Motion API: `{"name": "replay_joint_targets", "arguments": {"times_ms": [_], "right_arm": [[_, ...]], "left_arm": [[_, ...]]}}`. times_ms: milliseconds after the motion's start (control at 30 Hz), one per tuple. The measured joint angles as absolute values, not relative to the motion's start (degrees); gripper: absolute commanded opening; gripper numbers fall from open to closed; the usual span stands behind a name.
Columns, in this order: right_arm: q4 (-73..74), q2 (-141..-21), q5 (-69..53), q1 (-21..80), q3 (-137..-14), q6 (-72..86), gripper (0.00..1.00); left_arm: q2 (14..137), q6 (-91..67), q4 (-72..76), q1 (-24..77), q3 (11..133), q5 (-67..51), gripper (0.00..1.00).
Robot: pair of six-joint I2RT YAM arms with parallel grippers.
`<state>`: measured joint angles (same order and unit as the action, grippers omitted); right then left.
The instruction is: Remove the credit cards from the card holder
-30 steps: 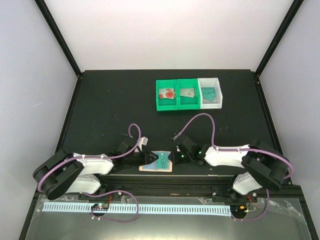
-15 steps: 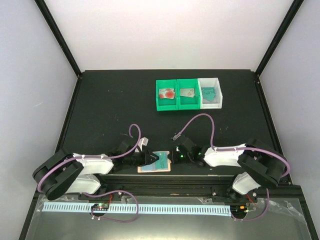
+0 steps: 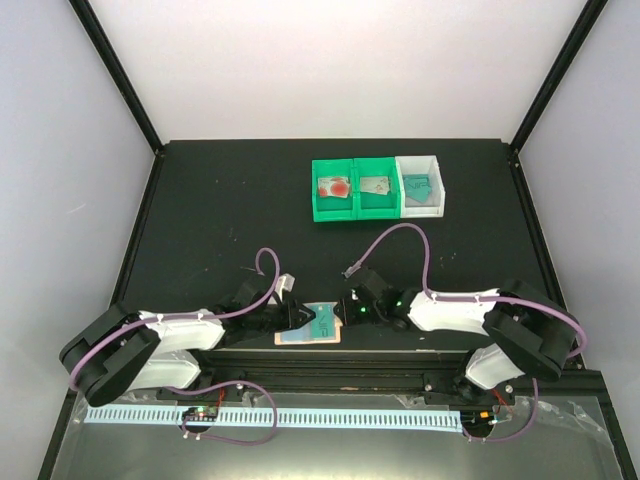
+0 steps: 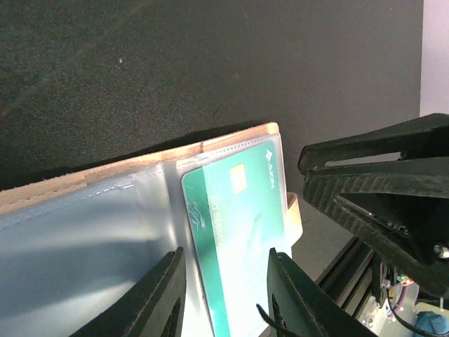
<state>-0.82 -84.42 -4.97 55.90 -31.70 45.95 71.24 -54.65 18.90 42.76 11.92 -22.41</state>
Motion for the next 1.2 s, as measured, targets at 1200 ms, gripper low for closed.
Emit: {"name": "replay_joint_targets", "arguments": {"times_ms": [1200], "right_arm": [[-5.0, -89.4, -6.2, 55.9, -33.1, 45.4, 0.04]], "left_arm": [[79.5, -56.9, 29.4, 41.3, 10.8, -26.3, 0.07]]}}
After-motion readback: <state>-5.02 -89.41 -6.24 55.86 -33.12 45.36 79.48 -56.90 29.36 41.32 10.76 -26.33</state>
